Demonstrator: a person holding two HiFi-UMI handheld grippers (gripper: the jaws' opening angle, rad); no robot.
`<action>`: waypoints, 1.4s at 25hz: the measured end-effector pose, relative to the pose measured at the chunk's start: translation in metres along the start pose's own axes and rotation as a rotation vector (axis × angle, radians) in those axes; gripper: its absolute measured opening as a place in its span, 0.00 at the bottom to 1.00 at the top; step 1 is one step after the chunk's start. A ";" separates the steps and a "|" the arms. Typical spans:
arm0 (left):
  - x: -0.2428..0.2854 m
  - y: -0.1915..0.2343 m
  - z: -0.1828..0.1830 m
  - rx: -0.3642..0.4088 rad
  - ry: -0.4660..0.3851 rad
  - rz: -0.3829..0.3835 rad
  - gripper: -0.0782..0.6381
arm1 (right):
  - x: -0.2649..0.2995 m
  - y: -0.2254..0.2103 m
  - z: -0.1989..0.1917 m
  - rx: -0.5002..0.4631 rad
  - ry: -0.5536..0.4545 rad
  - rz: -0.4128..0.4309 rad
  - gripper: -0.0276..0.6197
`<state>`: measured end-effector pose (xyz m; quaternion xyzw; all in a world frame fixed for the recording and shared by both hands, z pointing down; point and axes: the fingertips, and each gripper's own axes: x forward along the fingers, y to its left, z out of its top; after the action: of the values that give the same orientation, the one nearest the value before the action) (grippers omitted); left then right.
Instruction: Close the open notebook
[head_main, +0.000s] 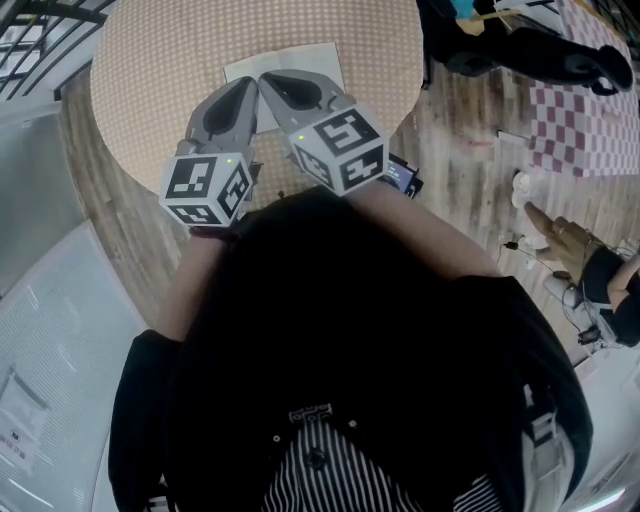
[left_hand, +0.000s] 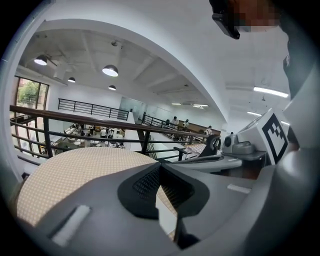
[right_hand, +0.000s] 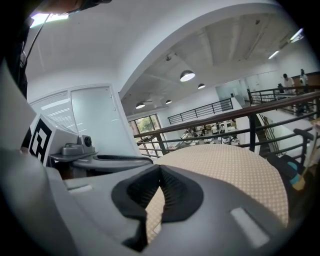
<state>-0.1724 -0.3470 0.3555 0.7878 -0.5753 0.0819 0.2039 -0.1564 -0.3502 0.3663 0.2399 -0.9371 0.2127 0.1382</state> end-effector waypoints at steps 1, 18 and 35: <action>0.007 -0.001 -0.001 -0.001 0.007 -0.003 0.11 | 0.000 -0.007 -0.001 0.011 0.001 -0.006 0.05; 0.093 -0.005 -0.054 -0.049 0.151 -0.045 0.11 | 0.013 -0.089 -0.048 0.115 0.066 -0.068 0.05; 0.171 -0.003 -0.108 -0.122 0.232 -0.106 0.11 | 0.017 -0.200 -0.123 0.211 0.178 -0.270 0.05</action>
<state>-0.1024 -0.4502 0.5145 0.7884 -0.5095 0.1263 0.3207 -0.0495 -0.4588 0.5460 0.3568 -0.8530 0.3098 0.2218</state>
